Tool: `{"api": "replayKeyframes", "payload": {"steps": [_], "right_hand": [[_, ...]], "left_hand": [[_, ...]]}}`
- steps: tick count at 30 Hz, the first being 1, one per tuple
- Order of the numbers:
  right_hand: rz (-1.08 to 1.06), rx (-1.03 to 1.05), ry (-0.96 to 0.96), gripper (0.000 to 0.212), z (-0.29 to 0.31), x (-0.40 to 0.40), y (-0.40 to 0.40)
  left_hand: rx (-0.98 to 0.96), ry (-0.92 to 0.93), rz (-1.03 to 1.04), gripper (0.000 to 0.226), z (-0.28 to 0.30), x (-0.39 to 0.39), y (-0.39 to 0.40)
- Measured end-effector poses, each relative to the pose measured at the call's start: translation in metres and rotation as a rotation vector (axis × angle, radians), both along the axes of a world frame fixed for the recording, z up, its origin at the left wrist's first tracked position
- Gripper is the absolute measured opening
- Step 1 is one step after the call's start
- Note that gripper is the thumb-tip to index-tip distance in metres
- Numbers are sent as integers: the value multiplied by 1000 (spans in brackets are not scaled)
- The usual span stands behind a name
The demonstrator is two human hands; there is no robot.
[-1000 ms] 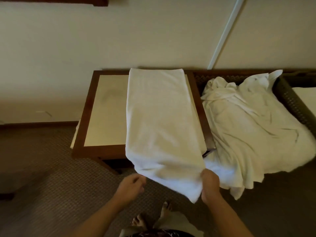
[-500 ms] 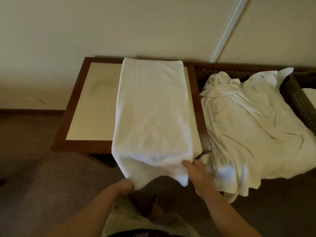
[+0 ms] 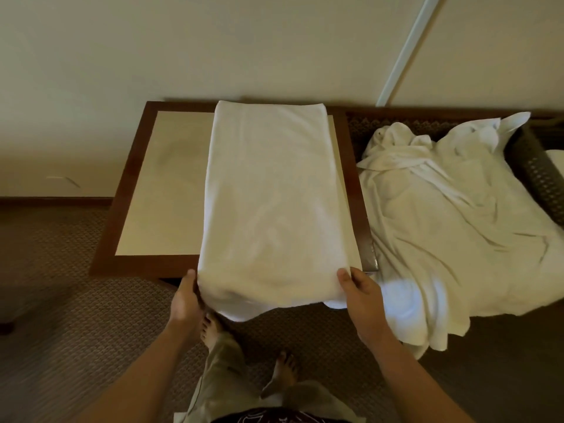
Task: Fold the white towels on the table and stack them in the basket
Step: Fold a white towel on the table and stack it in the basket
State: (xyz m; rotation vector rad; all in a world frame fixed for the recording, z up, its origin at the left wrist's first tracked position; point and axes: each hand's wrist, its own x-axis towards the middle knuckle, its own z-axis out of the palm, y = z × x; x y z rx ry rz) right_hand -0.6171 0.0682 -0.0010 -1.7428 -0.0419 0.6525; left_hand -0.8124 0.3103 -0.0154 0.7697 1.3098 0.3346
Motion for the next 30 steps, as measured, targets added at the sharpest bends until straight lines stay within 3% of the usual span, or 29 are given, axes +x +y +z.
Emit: {"api": "replayKeyframes", "payload": {"steps": [3,8,12,16,20,24,30], "right_hand": [[-21,6,3,29,-6,7,-2],[36,-42,52,18,-6,13,-2],[6,-36,-64,22,-5,13,-5],[-11,-239,-127,30,-15,14,-14],[50,-315,-9,32,-23,17,-14],[44,-299,-54,26,-18,12,-14],[-49,-358,-184,24,-24,10,-14]], "left_hand": [[-86,-38,-36,48,2,-4,7],[-132,-35,-297,43,15,-1,11],[74,102,-362,27,10,-7,16],[395,377,-425,24,2,-15,12],[325,307,-313,19,2,-9,2],[418,353,-349,29,1,-9,-2],[498,392,-293,17,3,-7,-7]]}}
